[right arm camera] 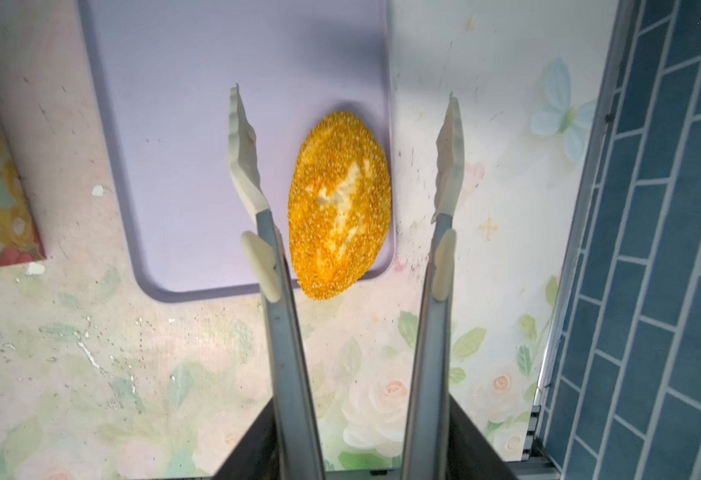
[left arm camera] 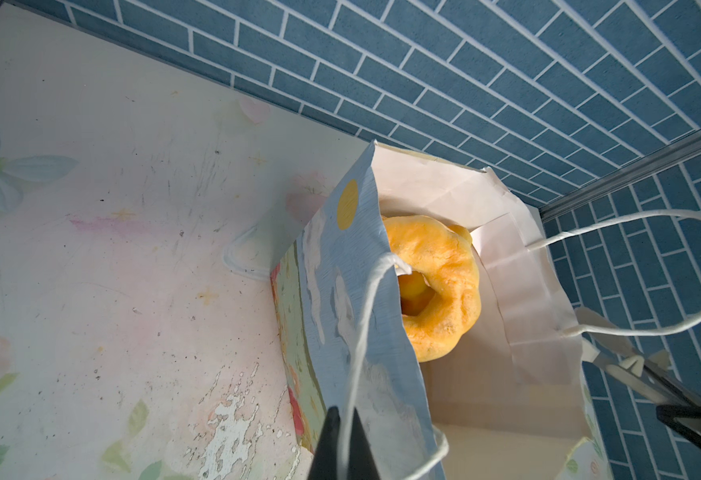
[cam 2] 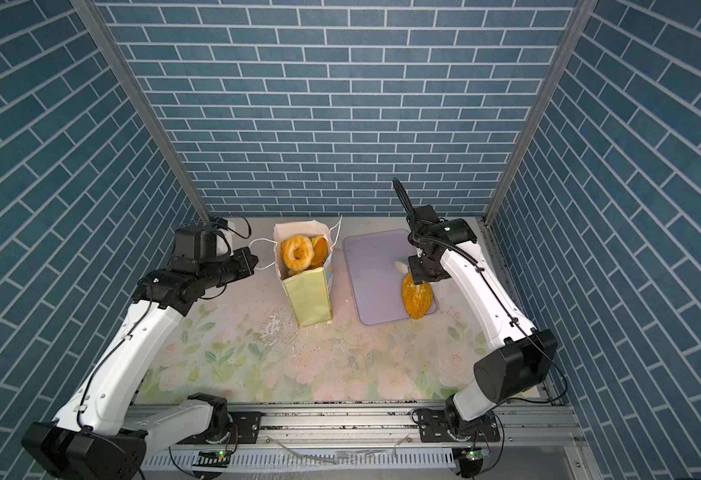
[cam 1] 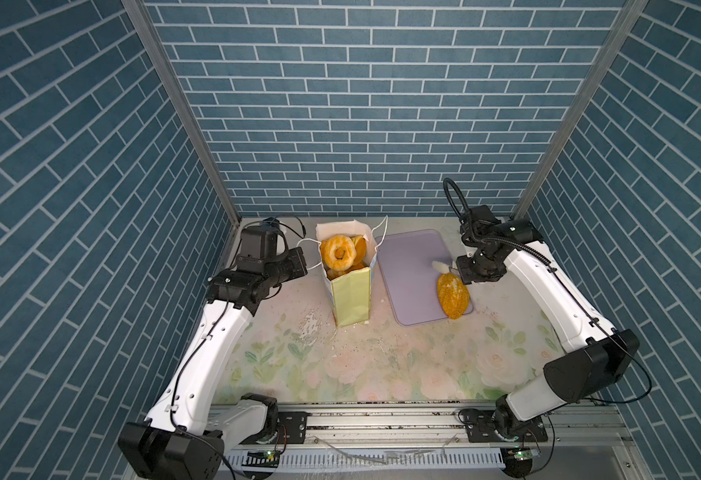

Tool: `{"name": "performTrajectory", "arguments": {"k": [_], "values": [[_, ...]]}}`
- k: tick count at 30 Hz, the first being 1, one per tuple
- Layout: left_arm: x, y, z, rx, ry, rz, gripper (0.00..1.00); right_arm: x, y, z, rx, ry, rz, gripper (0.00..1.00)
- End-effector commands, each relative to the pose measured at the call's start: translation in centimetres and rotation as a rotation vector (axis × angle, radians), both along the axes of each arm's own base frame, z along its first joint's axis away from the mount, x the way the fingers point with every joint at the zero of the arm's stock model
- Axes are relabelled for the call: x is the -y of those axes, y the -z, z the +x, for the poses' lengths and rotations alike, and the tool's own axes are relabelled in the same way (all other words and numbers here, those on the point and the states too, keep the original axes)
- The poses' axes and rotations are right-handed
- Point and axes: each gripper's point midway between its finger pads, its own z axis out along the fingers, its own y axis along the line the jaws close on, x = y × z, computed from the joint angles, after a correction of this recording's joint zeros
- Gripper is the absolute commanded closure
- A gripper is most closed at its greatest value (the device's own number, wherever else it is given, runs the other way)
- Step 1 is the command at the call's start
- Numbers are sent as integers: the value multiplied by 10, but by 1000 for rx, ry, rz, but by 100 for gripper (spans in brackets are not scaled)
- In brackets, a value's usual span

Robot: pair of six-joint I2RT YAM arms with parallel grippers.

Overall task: Place the fake bread into the paper bag
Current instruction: 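Move the empty tongs with the right gripper to the sugar-coated long bun, then lower the tongs onto the sugar-coated long bun and pinch it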

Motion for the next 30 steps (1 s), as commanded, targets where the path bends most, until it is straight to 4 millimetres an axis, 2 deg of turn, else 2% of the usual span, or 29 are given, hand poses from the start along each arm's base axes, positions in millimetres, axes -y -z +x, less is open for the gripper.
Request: {"name": "performTrajectory", "arguments": {"k": [1,4,9,14,22,25,30], "values": [[0,2,-2,6,9,13,100,3,-3,-9,3,46,44,44],[1,5,-2,-2,11,8,100,10,8,-13,-34,62,31,44],[2,4,-1,-3,16,5,100,9,30,-16,-98,74,43,44],[2,2,-3,1,16,4,100,6,43,-18,-141,68,48,44],[3,-1,-6,10,15,-15,100,-2,57,-27,-210,46,80,48],[4,-1,-5,7,16,-15,100,-2,59,-27,-210,48,81,55],[4,-1,-5,6,18,-17,100,-5,50,-24,-179,40,106,64]]}}
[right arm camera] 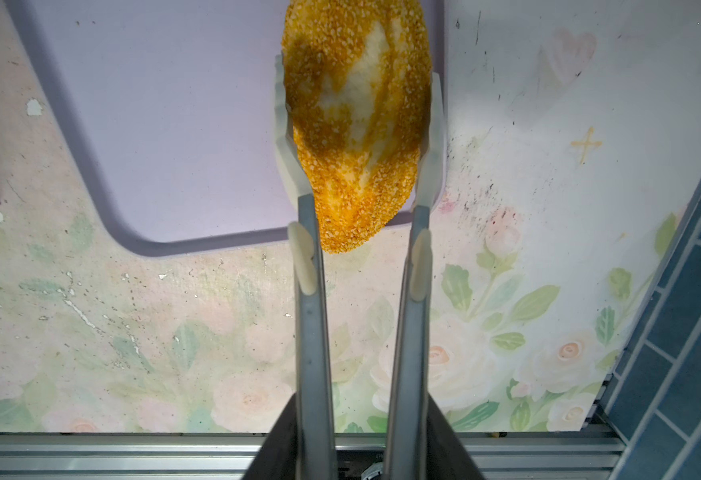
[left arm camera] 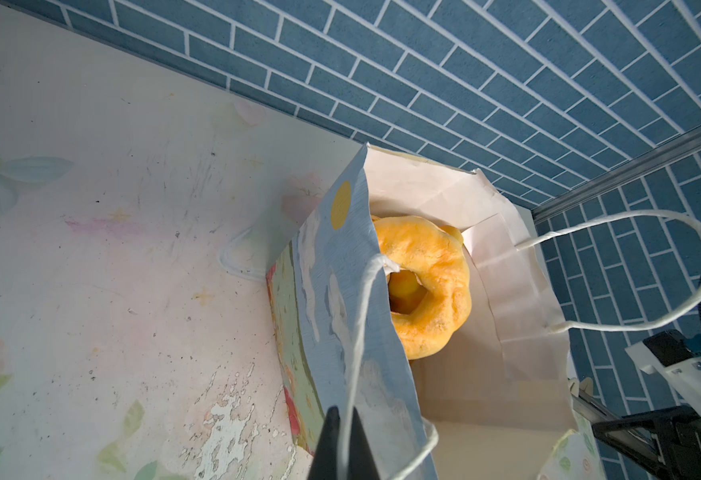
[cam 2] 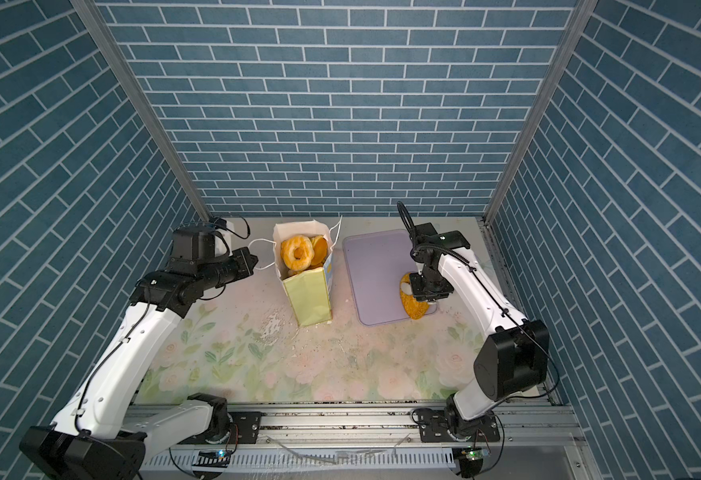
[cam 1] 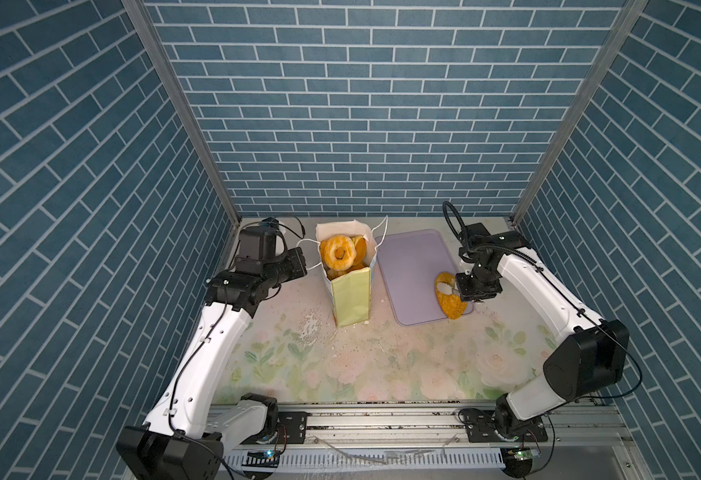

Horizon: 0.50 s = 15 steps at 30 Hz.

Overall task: Place the fake bread into the paper bag
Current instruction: 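Lower the tongs onto the sugar-coated long bun and pinch it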

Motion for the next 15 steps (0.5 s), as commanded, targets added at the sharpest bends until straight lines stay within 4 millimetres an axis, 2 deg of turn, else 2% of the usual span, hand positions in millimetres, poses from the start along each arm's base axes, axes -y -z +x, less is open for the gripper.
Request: {"name": "performTrajectory", "arguments": {"k": [1,9,15], "values": [[3,3,-2,-3,14,-2,100,-8,-10,1,21,0,52,67],[2,3,-2,-2,12,-4,100,-16,-40,5,79,-6,111,77],[3,3,-1,-3,11,-3,100,-21,-77,11,200,-7,176,80]]}}
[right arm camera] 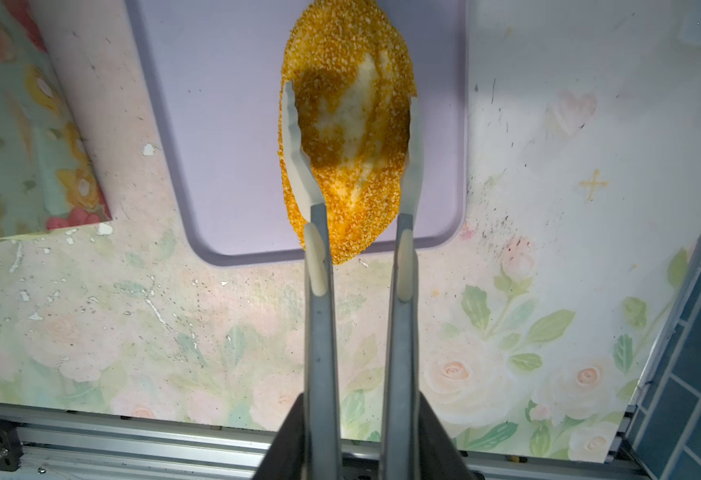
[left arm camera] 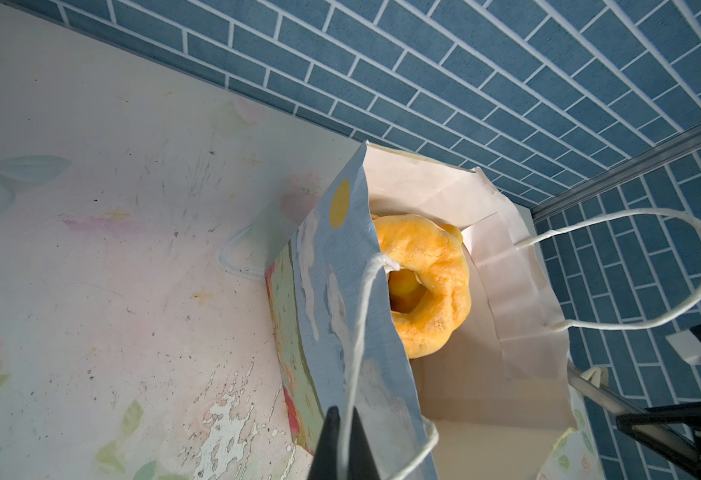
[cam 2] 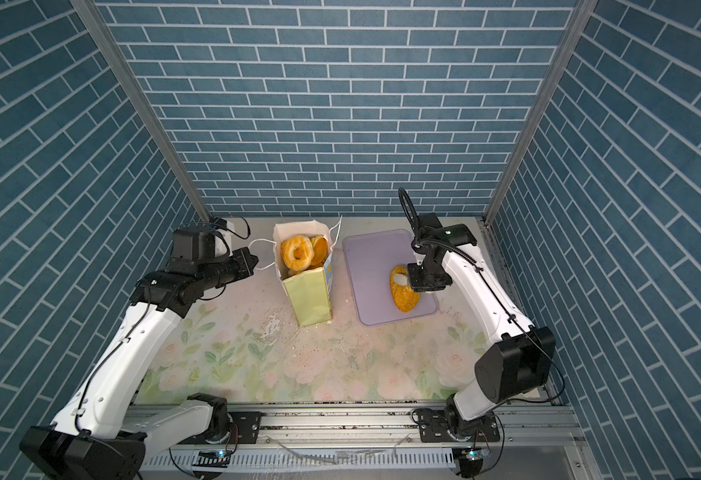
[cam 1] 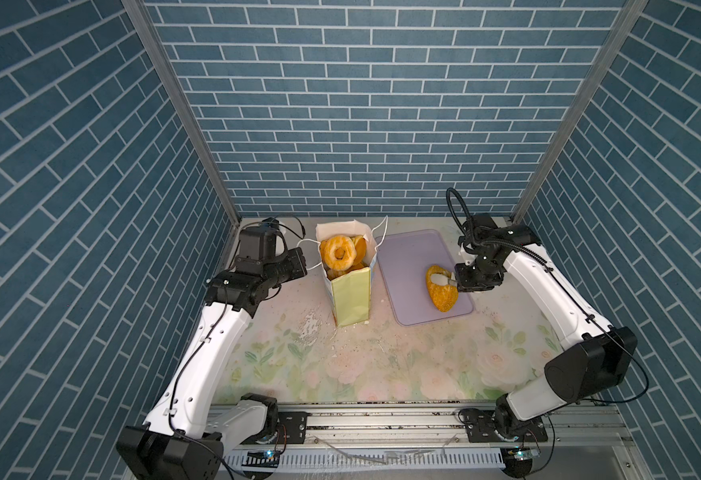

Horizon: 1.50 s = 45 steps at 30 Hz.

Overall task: Place the fake bread into the paper bag
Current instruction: 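Lower the tongs onto the sugar-coated long bun and pinch it, then lift the long bun and carry it over the bag mouth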

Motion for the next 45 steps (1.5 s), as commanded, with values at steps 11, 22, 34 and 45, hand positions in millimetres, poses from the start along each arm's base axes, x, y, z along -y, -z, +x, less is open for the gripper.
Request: {"name": "performTrajectory", "arguments": {"k": [11,22,34,45], "values": [[3,4,3,-6,9,-3,100,-16,-85,14,274,-16,164,82],[3,1,3,-4,5,-5,100,-44,-181,25,546,-103,289,84],[3,-2,2,-2,4,-7,100,-170,-255,1,732,-514,408,84],[2,-2,0,-2,6,-1,100,-221,-191,-19,638,-629,376,85]]}}
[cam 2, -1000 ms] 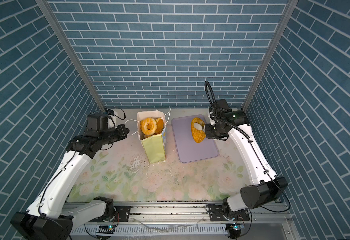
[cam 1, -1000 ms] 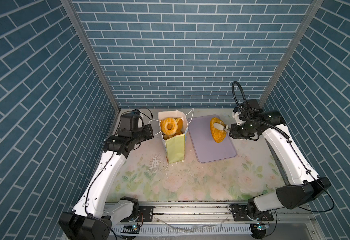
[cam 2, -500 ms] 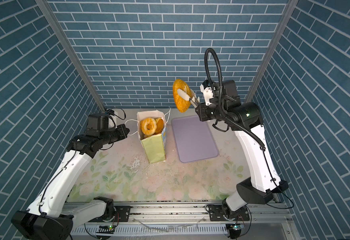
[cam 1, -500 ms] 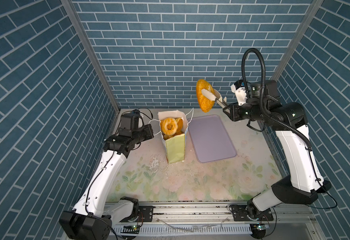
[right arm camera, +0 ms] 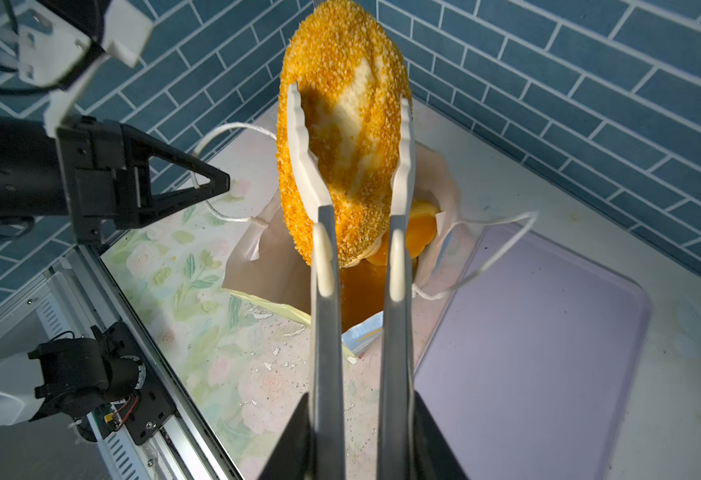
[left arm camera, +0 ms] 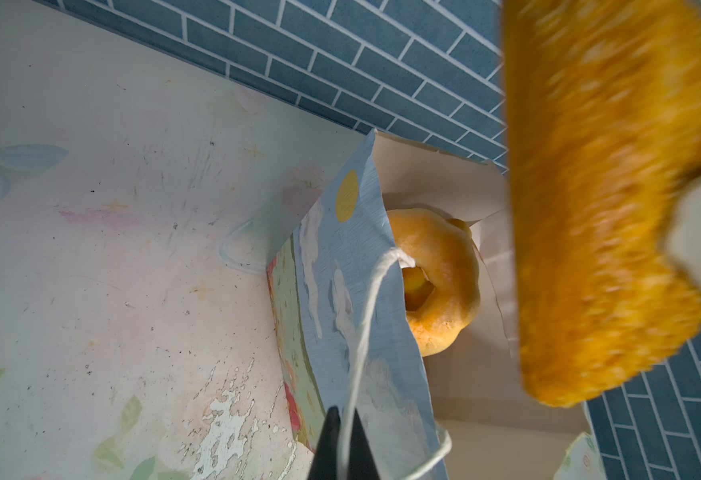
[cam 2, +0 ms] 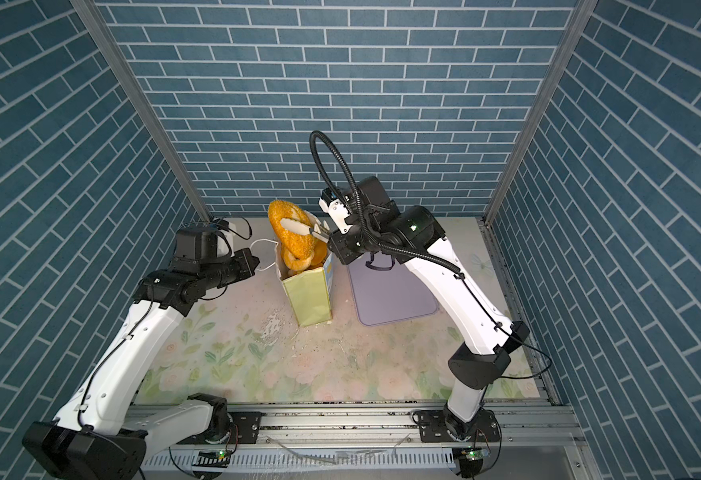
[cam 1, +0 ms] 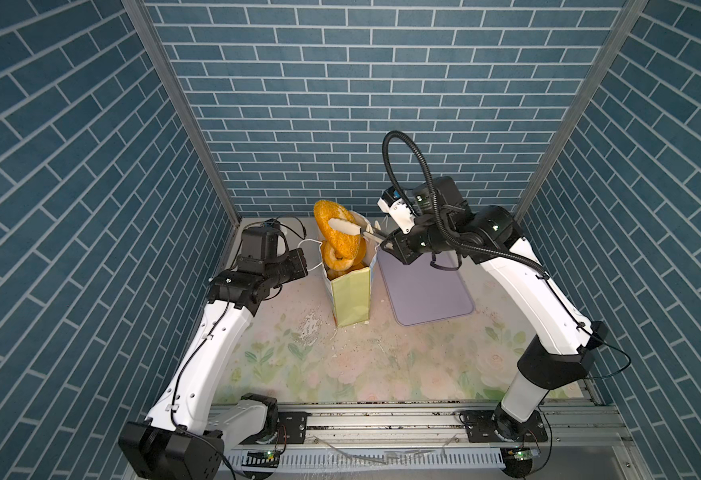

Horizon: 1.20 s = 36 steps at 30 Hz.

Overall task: Place the fake bread into the paper bag
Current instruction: 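Lift the long bun and carry it over the bag mouth, then lower the long bun into the bag and open the tongs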

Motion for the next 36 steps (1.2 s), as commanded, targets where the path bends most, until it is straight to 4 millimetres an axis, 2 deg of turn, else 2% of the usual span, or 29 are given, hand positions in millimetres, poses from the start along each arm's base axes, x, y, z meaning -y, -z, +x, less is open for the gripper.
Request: {"name": "performTrajectory", "arguments": {"k": [1,6,13,16,20,23,26,29,33,36], "values": [[1,-9,-1,20,7,-2,100,0,-26,-3,108,-2,90,85],[3,-8,1,18,10,-6,100,6,0,-14,55,2,40,84],[3,-7,1,16,11,-4,100,24,-8,-31,59,-20,-3,82],[3,-6,1,17,10,-3,100,28,2,-38,18,-36,-42,79],[3,-6,1,15,10,-4,100,28,20,-45,-37,-67,-98,66],[3,-6,0,16,11,-4,100,32,12,-40,8,-44,-101,60],[2,-8,0,18,9,-4,100,31,-10,-38,70,-49,-59,55],[2,-9,0,21,9,-4,100,27,-21,-34,107,-61,-51,52],[2,-10,-1,25,10,-5,100,19,-25,-26,127,-69,-55,52],[1,-10,-2,25,5,-1,100,14,-14,-23,103,-80,-86,57]]}}
